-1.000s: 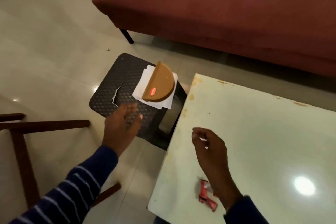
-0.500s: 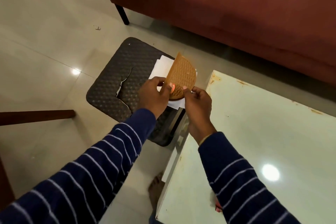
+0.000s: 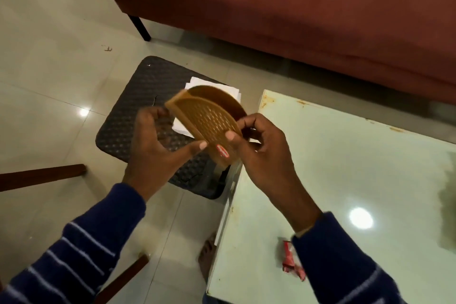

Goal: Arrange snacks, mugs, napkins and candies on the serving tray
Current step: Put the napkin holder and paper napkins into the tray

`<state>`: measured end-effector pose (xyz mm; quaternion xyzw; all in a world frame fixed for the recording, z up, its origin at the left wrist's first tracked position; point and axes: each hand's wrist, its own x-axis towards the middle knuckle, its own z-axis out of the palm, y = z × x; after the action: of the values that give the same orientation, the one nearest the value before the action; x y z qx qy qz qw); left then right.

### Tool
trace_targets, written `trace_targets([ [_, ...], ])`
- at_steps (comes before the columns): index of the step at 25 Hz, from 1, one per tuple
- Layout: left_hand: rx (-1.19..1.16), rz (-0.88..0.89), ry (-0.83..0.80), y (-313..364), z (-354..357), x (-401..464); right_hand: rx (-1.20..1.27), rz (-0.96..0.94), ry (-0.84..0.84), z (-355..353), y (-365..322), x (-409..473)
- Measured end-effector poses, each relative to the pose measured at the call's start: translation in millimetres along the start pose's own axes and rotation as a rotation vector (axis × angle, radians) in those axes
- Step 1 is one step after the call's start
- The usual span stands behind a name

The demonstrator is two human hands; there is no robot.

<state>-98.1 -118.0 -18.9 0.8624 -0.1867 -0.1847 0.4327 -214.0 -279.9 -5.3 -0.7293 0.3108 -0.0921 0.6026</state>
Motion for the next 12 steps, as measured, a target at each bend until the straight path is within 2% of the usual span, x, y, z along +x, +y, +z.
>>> trace_targets([
  [2, 0.128, 0.192, -0.092, 20.4, 4.2, -5.0, -0.092, -0.102, -0.05, -35.0, 0.8, -27.1],
  [5, 0.268, 0.421, -0.332, 62.0, 33.8, -18.6, -0.204, -0.137, -0.045, -90.5, 6.7, -69.5],
  [7, 0.243, 0.445, -0.424, 87.4, 64.0, -35.8, -0.27, -0.131, -0.018, -126.3, 14.1, -95.5],
  [12, 0.15, 0.463, -0.434, 144.8, 167.2, -97.1, -0.386, -0.108, 0.149, -231.2, 45.8, -162.1],
])
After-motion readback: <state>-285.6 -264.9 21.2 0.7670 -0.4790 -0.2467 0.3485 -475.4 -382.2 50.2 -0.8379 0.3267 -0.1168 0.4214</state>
